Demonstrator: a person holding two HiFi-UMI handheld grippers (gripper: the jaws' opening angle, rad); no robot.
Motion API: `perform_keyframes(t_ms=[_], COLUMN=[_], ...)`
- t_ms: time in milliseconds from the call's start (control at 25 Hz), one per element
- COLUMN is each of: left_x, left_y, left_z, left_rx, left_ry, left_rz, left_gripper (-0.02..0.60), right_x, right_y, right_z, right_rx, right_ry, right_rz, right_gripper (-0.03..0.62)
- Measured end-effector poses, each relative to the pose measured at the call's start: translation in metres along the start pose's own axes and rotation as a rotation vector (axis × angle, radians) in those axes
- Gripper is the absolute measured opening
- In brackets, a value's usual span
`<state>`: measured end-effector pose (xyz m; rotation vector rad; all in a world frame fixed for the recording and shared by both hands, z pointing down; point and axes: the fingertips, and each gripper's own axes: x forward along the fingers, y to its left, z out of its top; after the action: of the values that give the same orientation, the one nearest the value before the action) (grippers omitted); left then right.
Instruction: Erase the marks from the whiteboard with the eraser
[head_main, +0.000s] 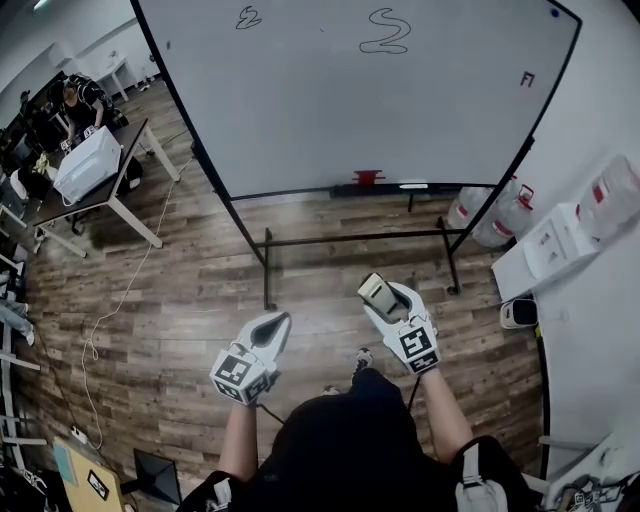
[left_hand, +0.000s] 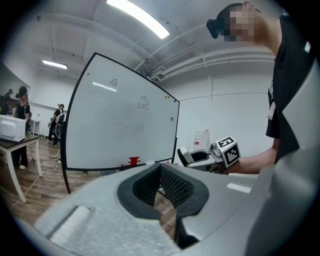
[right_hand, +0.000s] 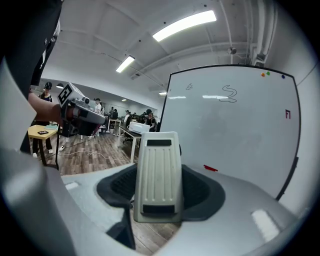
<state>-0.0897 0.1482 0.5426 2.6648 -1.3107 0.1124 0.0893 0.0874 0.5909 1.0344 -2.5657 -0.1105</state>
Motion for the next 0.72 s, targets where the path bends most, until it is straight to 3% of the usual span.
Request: perform_keyframes(t_ms=[720], left_x=[-0.008], left_y=[0.003], left_z=[-0.012], left_rx=[-0.016], left_ry=[0.007], left_rz=[0.004], left_gripper=[0.011], right_x=[0.0], right_y=[0.004], right_z=[-0.005], right_rx=[0.009], right_ry=[0.008], right_rz=[-0.019], right_gripper=[0.256])
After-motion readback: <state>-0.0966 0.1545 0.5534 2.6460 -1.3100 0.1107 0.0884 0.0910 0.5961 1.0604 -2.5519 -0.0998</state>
